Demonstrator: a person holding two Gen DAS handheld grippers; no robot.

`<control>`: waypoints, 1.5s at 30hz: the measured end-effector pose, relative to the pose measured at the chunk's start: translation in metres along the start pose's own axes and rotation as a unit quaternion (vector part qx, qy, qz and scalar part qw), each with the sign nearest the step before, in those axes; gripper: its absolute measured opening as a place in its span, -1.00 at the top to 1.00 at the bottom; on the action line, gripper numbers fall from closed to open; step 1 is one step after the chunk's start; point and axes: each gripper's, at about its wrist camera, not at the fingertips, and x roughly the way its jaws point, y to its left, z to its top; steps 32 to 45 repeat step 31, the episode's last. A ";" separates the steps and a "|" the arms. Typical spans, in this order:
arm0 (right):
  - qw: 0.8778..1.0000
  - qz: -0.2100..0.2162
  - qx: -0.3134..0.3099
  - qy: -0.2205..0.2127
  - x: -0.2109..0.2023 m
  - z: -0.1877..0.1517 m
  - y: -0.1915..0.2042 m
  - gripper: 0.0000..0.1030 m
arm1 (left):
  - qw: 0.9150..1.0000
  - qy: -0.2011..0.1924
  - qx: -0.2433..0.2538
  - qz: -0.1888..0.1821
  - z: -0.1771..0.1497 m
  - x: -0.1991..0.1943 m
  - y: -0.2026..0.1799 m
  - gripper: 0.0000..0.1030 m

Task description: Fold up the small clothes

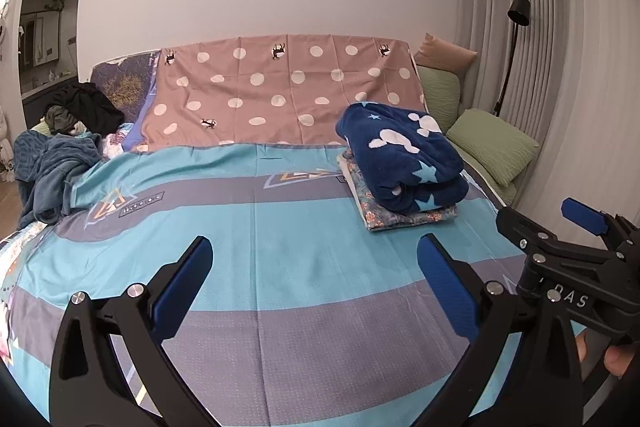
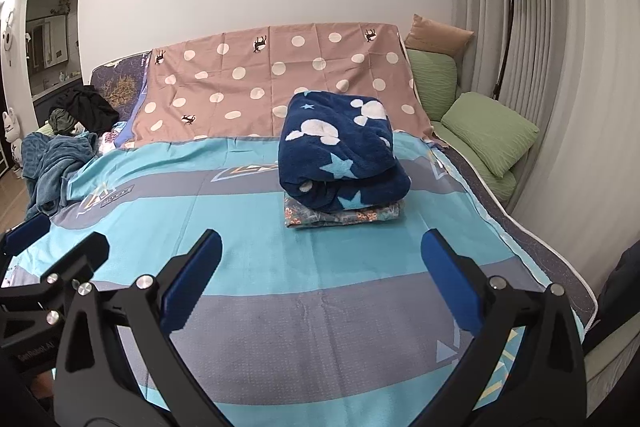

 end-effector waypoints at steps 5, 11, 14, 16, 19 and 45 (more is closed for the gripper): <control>1.000 -0.003 -0.001 -0.001 0.000 0.000 0.000 -0.96 | 1.000 -0.008 0.001 0.006 0.000 -0.005 0.000 -0.97; 1.000 -0.003 -0.006 -0.003 0.000 0.000 0.002 -0.96 | 1.000 -0.008 0.004 0.005 -0.001 -0.007 -0.001 -0.97; 1.000 -0.004 -0.006 -0.003 -0.002 -0.001 0.003 -0.96 | 1.000 -0.007 0.003 0.005 0.000 -0.008 -0.001 -0.97; 1.000 -0.008 -0.006 -0.005 -0.004 -0.001 0.003 -0.96 | 1.000 -0.006 0.003 0.005 -0.001 -0.008 -0.002 -0.97; 1.000 -0.008 -0.002 -0.007 -0.005 -0.001 0.001 -0.96 | 1.000 -0.004 0.004 0.005 -0.002 -0.009 -0.002 -0.97; 1.000 -0.011 -0.004 -0.006 -0.009 -0.002 0.001 -0.96 | 1.000 -0.007 0.013 0.023 -0.004 -0.012 -0.006 -0.97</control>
